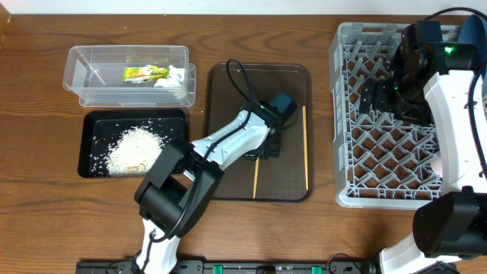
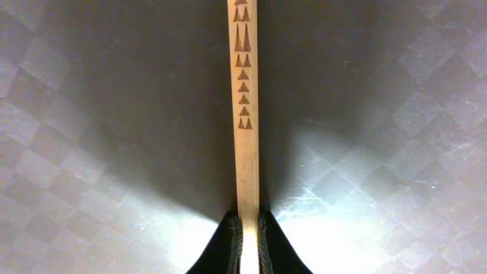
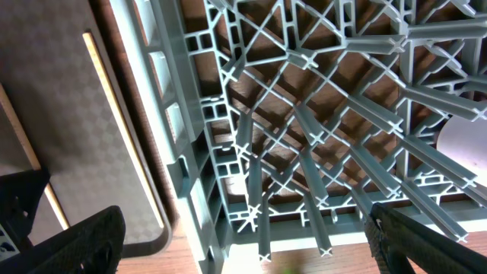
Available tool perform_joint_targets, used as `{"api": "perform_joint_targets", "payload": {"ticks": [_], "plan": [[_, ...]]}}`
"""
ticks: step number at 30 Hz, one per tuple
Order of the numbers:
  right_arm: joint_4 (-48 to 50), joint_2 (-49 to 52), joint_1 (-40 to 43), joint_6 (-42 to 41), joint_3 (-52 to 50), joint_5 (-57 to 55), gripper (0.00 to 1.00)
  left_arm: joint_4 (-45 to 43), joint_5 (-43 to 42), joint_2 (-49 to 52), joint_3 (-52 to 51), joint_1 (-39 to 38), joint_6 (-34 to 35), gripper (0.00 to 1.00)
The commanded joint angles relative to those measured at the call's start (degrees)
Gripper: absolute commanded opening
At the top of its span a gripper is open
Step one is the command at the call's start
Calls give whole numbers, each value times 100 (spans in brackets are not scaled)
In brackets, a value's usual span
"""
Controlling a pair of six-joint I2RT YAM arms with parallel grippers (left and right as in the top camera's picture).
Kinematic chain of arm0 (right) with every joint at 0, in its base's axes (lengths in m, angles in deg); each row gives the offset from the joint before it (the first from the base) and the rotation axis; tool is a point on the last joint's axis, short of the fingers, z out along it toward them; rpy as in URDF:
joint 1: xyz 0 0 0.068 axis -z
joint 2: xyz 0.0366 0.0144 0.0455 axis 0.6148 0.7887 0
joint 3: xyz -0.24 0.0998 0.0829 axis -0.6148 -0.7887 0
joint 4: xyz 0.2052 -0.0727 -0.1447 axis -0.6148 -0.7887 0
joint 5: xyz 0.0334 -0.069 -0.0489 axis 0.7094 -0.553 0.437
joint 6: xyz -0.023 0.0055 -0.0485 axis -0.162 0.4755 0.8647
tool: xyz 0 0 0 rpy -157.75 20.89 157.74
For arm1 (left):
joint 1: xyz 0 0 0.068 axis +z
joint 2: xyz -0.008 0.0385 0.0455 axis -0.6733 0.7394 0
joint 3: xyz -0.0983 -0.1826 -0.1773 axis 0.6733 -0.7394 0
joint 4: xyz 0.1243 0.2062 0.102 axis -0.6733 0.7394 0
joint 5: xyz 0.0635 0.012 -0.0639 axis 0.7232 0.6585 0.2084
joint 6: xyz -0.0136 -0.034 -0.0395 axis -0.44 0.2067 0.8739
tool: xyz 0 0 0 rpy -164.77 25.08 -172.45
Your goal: Sort waste into correct bins and load items into the dishwasher rack
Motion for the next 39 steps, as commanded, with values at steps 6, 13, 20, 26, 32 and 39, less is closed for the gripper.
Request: {"api": "perform_joint_targets", "payload": {"ticks": [6,13,20,26,32,39], "plan": [[-11,22,-15,-63,0,46,99,297,144,-149,-15,492,-37,6],[-31,22,-15,-61,0,42,99,645,444,-1191,-15,1126,-232,6],[-48,22,-15,-63,0,42,99,1259,1239,-2120,-15,1982,-227,6],[-48,22,-15,-61,2,42,99,1434,962,-2306,-24,3126,20,6],[-48,22,-15,-61,0,42,99,1443,212,-2299,-151,4256,492,6],[-48,22,-15,-63,2,42,99,1445,20,-2299,-271,5090,503,6]]}}
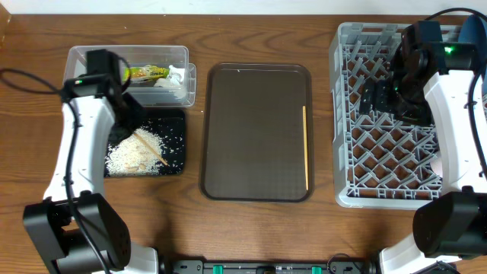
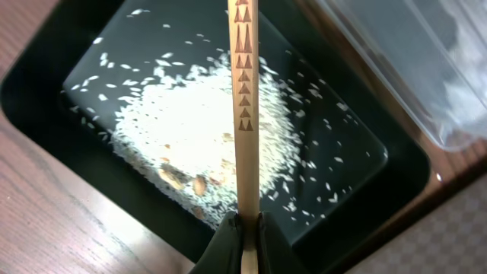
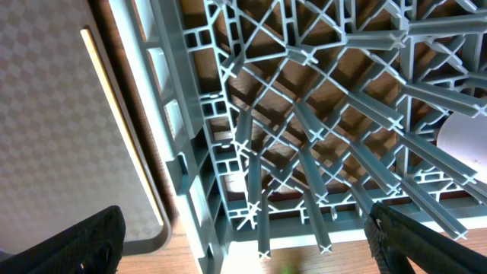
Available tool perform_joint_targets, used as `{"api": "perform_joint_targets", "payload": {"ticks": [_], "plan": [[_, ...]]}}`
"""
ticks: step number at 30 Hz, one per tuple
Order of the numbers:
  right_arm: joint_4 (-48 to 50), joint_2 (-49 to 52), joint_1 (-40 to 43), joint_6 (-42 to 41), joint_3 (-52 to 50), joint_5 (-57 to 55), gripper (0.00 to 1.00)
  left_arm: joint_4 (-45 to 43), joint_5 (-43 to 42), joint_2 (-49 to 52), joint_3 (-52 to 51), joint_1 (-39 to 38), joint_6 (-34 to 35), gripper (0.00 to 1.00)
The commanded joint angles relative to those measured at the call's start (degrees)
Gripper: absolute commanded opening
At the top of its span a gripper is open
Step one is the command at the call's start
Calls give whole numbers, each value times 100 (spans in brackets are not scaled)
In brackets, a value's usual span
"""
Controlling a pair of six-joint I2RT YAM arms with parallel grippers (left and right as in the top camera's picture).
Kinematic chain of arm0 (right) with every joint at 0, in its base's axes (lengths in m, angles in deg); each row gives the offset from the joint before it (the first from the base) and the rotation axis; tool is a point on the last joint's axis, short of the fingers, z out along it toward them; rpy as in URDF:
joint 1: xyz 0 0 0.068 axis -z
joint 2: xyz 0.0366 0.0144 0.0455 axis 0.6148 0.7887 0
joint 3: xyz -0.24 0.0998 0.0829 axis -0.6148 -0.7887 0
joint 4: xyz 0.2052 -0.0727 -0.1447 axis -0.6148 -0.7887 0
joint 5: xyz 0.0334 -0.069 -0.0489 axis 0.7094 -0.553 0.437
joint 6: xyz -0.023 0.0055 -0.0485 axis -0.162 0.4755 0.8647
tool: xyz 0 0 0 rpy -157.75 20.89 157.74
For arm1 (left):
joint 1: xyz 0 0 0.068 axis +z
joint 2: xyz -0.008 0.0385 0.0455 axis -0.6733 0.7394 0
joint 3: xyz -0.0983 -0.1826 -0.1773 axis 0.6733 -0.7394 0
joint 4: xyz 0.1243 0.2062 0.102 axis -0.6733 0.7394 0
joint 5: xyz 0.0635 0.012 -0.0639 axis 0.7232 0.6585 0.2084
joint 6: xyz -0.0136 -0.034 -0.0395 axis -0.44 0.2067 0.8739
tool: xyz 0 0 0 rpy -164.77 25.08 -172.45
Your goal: Sort waste into correct bins and load items into the dishwasher rack
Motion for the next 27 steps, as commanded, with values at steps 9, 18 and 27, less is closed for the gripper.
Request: {"api": "perform_joint_targets", "payload": {"ticks": [9,18,27], "plan": [[-4,22,-15,-61,2,42,99,55,-254,-22,-83,400,22,6],[-4,22,-15,-63,2,42,99,74,-256,-22,-83,400,22,6],[-4,22,-15,-61,2,42,99,96,-256,-22,-83,400,22,6]]}}
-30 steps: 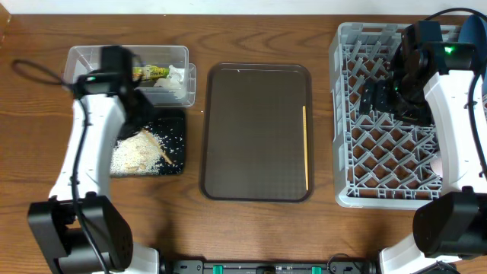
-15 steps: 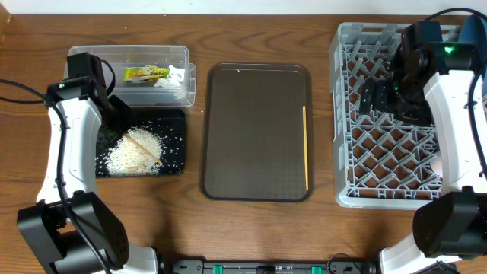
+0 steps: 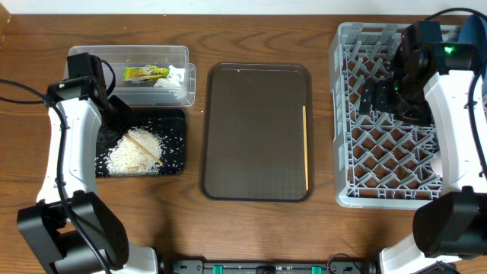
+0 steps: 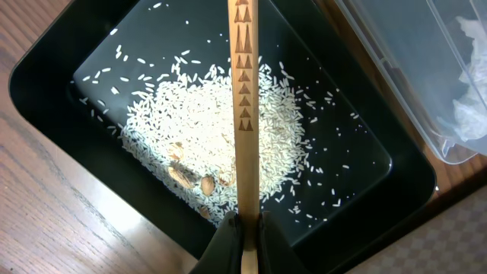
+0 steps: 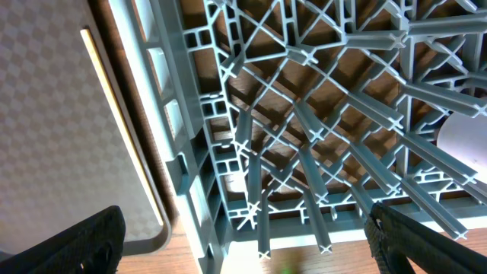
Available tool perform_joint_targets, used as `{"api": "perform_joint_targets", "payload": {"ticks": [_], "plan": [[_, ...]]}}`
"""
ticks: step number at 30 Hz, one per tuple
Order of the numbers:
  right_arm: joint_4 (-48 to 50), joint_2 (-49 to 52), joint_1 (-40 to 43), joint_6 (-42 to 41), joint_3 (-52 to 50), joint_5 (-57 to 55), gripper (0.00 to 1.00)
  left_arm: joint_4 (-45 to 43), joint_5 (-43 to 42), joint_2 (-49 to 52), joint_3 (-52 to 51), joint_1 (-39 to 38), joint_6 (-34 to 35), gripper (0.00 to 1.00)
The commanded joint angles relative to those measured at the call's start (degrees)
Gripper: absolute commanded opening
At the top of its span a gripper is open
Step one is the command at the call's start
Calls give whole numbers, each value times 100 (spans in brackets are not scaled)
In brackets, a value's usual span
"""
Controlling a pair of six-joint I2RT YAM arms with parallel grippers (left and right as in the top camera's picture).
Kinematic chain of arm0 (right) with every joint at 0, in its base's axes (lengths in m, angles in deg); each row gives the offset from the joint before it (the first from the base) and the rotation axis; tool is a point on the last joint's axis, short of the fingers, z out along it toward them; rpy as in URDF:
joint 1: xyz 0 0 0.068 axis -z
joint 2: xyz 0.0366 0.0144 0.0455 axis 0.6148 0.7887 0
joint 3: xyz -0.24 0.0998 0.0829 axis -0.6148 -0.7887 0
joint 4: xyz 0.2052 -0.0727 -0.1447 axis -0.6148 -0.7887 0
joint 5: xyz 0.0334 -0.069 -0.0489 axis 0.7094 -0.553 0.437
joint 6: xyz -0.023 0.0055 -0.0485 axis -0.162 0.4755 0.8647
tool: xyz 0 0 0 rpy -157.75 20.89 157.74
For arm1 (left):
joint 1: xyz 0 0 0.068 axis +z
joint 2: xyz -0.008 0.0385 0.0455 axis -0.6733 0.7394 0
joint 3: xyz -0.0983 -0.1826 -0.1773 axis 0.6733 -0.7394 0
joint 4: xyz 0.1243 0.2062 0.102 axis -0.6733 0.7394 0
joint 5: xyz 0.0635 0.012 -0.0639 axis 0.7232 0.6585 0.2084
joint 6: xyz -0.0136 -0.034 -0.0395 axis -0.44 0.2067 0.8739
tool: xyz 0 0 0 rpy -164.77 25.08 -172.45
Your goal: Sort waste into correct bins and load items into the dishwasher rack
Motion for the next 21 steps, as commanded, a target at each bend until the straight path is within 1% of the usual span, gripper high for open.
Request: {"api": "perform_joint_targets", "payload": {"ticks": [1,8,12,17,21], "plan": [[-4,22,-15,-61,2,42,99,42,4,-22,-81,13,-11,6],[-4,22,-15,-63,0,44,99,129,-79,-22,-81,-7,-22,6],[0,22,-15,-63,2,44,99,111,-804,-22,-81,-177,-420,6],[0,22,-15,-63,2,44,99,24,-931,-22,-81,-925,-695,6],[-4,22,-15,-63,0,44,99,-238,-931,-22,-81,-1834,-881,6]]}}
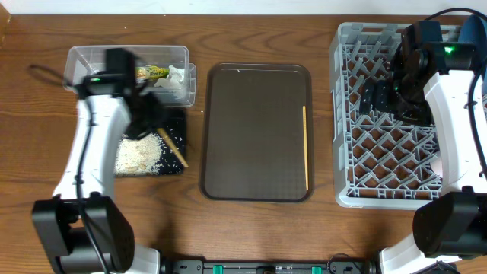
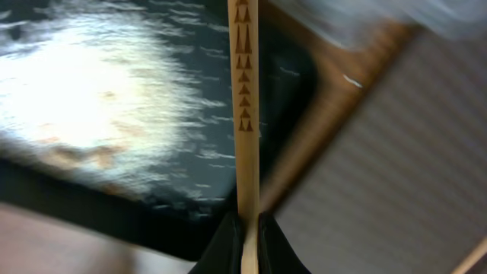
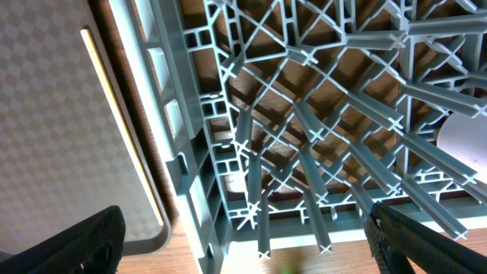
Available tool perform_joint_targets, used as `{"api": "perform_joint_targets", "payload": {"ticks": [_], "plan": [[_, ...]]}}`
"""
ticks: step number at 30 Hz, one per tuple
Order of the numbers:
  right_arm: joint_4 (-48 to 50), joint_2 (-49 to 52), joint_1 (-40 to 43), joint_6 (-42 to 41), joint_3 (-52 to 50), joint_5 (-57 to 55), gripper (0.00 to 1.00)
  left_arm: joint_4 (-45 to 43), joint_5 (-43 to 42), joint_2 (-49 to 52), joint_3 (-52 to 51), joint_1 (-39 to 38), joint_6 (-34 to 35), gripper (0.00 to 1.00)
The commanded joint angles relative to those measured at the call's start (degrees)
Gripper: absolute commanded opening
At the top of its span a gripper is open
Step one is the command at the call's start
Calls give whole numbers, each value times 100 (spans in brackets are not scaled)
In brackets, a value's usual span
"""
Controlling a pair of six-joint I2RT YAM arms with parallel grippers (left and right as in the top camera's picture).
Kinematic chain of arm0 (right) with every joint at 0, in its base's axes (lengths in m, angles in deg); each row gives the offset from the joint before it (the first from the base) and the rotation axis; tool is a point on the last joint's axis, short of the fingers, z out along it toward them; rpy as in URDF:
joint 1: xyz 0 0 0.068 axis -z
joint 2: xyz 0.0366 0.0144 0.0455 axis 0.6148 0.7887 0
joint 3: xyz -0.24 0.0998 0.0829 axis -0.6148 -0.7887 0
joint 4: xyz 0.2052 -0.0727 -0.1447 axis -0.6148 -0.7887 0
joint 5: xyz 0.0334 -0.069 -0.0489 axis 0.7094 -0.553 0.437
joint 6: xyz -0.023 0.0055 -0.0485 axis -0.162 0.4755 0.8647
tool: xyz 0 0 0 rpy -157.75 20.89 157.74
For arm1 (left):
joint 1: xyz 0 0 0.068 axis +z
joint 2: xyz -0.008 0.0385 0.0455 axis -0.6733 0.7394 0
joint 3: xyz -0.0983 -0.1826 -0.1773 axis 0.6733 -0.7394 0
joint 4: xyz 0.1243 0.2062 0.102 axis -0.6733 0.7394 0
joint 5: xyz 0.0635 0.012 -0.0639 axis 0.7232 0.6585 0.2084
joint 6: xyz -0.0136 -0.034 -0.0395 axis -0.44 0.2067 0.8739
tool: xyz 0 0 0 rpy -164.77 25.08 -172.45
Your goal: Sort waste into correct bins and load items into the dishwasher rack
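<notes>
My left gripper (image 2: 245,228) is shut on a wooden chopstick (image 2: 244,114) with small triangle marks. In the overhead view that chopstick (image 1: 173,149) slants over the right edge of the black bin of rice (image 1: 137,156), beside the brown tray (image 1: 256,183). A second chopstick (image 1: 305,147) lies along the tray's right side and also shows in the right wrist view (image 3: 122,129). My right gripper (image 3: 251,247) hangs open over the grey dish rack (image 1: 346,114), holding nothing.
A clear bin (image 1: 84,61) with wrappers and tissue stands behind the black bin. A white plate (image 3: 460,141) shows at the rack's right side. The rack's grid of ribs (image 3: 304,114) lies under my right gripper.
My left gripper, still holding the chopstick, has shifted from over the left part of the rice bin to its right edge, next to the brown tray. The right arm has not moved.
First my left gripper was shut on a chopstick lying on the brown tray. Then it held that chopstick over the rice bin, and stayed there. Now the chopstick is over the bin's right edge near the tray. The right gripper stayed open over the rack throughout.
</notes>
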Motion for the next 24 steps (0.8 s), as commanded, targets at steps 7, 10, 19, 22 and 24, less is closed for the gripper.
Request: {"api": "perform_joint_targets", "payload": {"ticks": [7,10,19,22,24], "plan": [[-4,22,-15,-63,0,44,99,-756,122,-15,-83,-2146,-374,6],[-4,22,-15,-63,0,44,99,-1110,184,72,-85,-2704,-442,6],[-68,22,-15,-61,2,44,99,-1585,203,1021,-85,-3508,-522,7],[-68,22,-15,-63,2,44,99,-1655,201,1338,-85,-3595,-520,6],[-68,22,-15,-61,2,44,99,-1696,201,1460,-85,-3630,-520,6]]}}
